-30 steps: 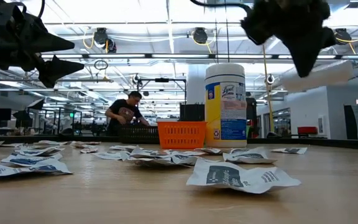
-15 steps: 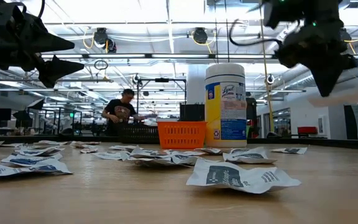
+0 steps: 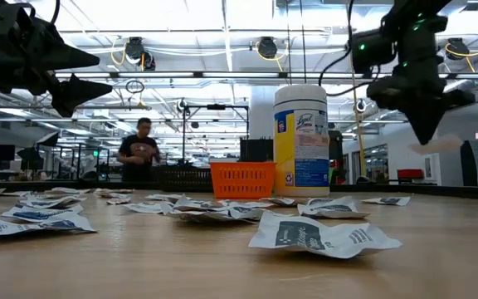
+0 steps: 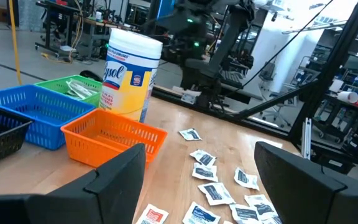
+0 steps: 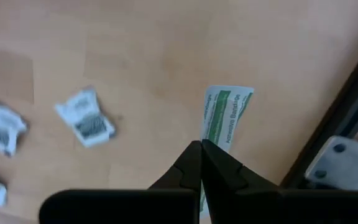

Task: Pick & Place First Aid Supplies
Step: Put the green bandage pack into the green bin

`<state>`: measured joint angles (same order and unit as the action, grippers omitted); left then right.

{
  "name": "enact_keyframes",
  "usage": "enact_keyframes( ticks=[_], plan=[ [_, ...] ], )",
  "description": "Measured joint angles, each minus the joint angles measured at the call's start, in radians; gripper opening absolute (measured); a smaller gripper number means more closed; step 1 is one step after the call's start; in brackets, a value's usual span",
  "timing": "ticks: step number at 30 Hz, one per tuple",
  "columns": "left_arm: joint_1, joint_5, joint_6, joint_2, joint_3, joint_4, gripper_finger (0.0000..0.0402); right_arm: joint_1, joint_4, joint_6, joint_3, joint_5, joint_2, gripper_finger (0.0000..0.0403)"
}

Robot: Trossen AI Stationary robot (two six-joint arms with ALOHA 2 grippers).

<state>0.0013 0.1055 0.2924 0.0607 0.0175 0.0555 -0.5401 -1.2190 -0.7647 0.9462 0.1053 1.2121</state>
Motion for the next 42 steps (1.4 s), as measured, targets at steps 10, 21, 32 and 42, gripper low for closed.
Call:
enact_keyframes(
  ticks=[10, 21, 32, 42],
  plan=[
    [0.0, 0.0, 0.0, 0.0, 0.0, 0.0, 0.0306, -0.295, 0.056, 0.191, 0.141, -0.004, 0.216, 0.0],
    [0.0, 0.0, 0.0, 0.0, 0.0, 0.0, 0.0306, -0.506, 0.086, 0.327, 0.41, -0.057, 0.483, 0.0],
    [0.0, 0.0, 0.0, 0.0, 0.0, 0.0, 0.0306, -0.521, 0.087, 0.34, 0.571, -0.053, 0.623, 0.0],
    [0.0, 0.0, 0.0, 0.0, 0.0, 0.0, 0.0306, -0.435, 0.13, 0.336, 0.689, 0.005, 0.697, 0.0]
  ],
)
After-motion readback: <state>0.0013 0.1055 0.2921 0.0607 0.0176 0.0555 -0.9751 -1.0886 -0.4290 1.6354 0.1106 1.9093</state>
